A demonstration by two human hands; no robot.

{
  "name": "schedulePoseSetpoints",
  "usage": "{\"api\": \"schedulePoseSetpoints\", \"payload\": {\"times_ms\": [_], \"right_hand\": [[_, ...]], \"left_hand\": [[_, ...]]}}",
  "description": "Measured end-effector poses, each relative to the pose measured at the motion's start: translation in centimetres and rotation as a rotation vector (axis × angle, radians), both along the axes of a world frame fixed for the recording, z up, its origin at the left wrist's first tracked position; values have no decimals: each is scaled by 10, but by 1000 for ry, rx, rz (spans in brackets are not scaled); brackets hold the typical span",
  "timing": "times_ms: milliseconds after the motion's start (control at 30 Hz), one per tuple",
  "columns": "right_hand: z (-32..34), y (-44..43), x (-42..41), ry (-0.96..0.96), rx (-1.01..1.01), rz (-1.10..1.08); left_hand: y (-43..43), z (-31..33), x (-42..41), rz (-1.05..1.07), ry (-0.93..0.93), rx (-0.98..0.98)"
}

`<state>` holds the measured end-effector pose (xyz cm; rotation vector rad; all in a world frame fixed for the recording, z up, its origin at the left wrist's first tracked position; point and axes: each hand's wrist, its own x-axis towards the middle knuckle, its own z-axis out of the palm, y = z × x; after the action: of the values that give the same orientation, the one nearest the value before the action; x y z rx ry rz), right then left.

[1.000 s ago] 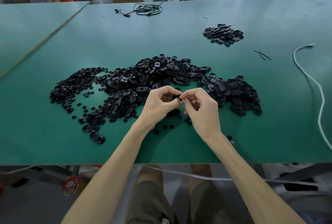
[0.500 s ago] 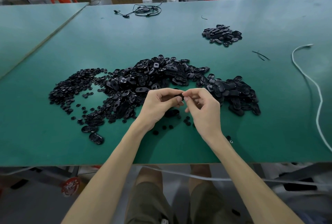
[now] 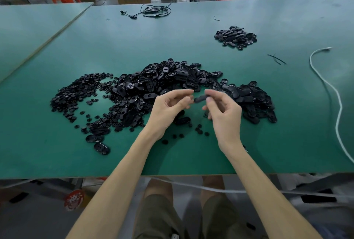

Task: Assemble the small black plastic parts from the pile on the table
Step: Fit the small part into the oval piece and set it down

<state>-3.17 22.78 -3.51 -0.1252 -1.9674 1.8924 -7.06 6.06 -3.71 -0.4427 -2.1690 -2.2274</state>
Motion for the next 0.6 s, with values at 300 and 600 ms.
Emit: {"api": "schedulePoseSetpoints", "payload": {"times_ms": [300, 600], "right_hand": [[-1, 3, -4, -25, -160, -149], [-3, -6, 3, 33, 398, 193]], "left_hand": [[-5, -6, -8, 195, -35, 83], [-5, -4, -8, 192, -112, 257]]}}
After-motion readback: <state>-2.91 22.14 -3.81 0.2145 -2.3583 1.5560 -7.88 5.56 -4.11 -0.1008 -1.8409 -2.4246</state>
